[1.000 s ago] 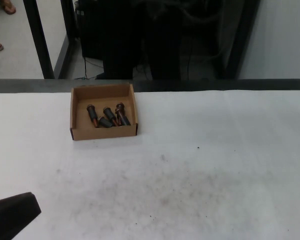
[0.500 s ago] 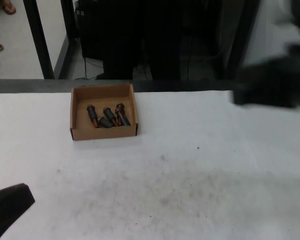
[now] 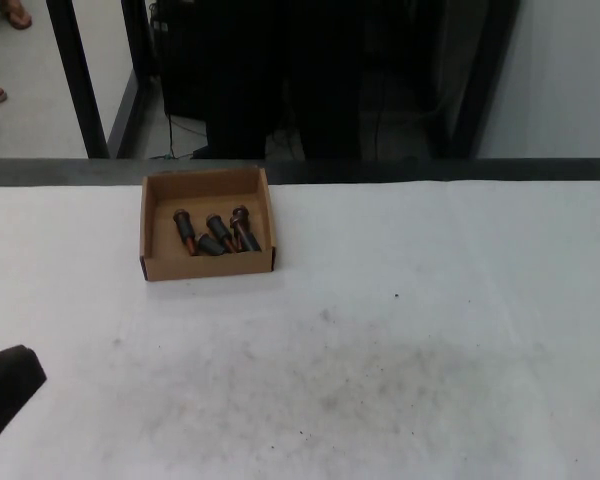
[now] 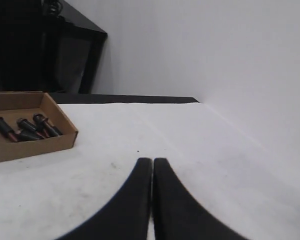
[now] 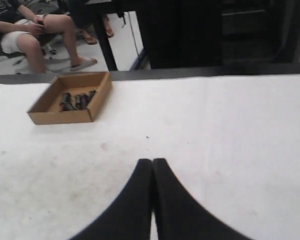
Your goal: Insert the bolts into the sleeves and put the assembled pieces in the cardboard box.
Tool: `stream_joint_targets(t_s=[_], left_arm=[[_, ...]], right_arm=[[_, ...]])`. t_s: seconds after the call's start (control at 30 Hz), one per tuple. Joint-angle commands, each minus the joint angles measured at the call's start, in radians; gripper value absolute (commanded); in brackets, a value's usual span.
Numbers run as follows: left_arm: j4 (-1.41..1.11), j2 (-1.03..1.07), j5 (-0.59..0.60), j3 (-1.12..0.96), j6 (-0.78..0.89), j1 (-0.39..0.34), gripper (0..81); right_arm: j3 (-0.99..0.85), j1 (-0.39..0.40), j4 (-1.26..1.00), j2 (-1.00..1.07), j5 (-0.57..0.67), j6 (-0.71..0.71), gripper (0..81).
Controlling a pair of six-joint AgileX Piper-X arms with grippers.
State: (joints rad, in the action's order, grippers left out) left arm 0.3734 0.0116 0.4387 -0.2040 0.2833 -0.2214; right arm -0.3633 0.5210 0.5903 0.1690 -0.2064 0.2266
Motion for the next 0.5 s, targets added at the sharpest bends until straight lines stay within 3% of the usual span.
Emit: stream_joint_targets(t_s=[0.0,0.1,0.27,0.47], left_arm=[[-0.013,-0.005,-0.061,0.014,-0.007,0.001,0.8],[-0.013,-0.005,-0.078,0.042,-0.007,0.001,0.8],[-0.04,-0.002,-0.076,0.115,-0.03,0.001,0.8],[-0.147,-0.002,-0.08,0.195,-0.03,0.001,0.8]], right_arm=[[0.016,-0.003,0.184,-0.169,-0.133,0.022,0.2],[0.011,-0.003,0.236,-0.169,-0.237,0.011,0.2],[0.087,-0.003,0.134,-0.164,-0.238,0.016,0.2],[0.25,-0.003,-0.14,-0.162,-0.236,0.014,0.2]])
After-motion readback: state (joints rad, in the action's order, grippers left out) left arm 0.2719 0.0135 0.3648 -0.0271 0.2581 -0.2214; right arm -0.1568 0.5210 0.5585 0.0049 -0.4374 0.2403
